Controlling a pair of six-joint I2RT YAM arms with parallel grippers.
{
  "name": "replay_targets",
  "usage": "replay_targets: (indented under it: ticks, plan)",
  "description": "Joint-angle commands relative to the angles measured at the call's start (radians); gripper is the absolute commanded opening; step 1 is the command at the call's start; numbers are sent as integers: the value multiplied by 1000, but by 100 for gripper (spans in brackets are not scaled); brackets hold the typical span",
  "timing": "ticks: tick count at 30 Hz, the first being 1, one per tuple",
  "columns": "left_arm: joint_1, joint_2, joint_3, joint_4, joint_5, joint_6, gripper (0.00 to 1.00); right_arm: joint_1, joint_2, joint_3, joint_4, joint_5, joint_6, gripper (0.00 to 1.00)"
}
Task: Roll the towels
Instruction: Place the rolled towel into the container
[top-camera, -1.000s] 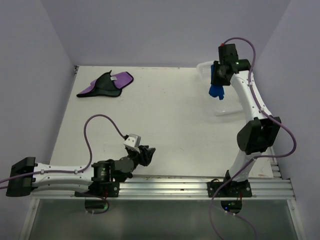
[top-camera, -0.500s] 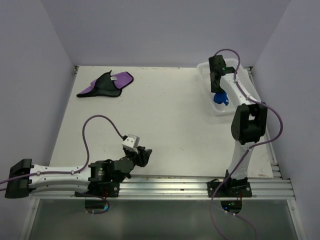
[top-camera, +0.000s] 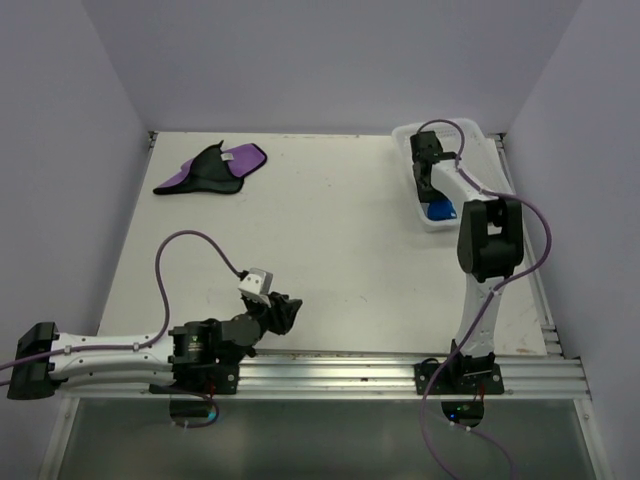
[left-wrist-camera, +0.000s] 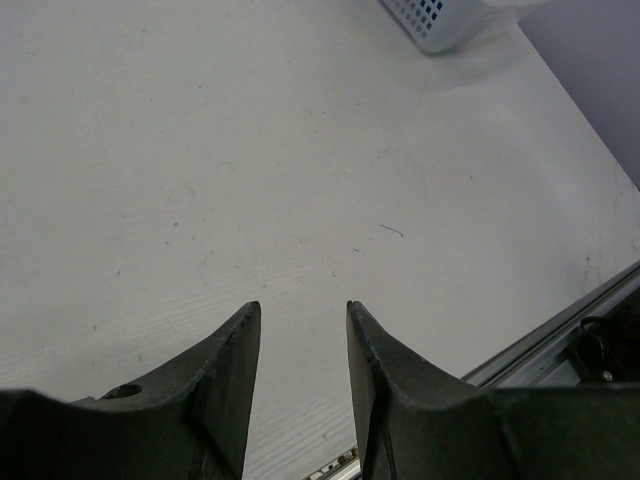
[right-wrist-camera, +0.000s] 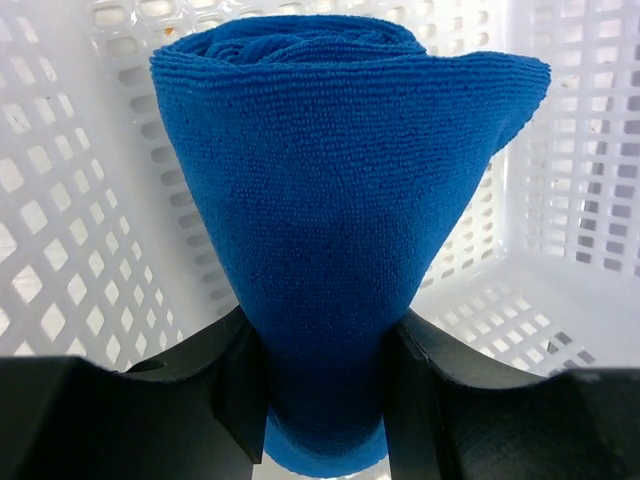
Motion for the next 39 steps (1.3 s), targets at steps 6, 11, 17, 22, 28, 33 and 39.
replay_targets:
  ticks: [6,11,17,22,28,33,39]
  plan:
    - [7,-33,27,-55,44,-51,43,-12,83,84,-8,-131,-110,48]
    - [7,-33,21,-48,55,-54,43,-38,94,55,2,-182,-113,58]
    - [7,-17,11,-33,64,-49,43,-53,86,78,-13,-186,-98,70]
    - [7,-7,17,-33,70,-38,43,-62,71,107,-33,-180,-90,76]
    - [7,0,24,33,108,-12,43,-70,31,113,-42,-198,-75,80]
    - [7,11,36,30,122,-12,43,-82,8,112,-45,-203,-60,84]
    - [7,0,53,22,144,11,43,-93,-15,141,-71,-163,-21,85]
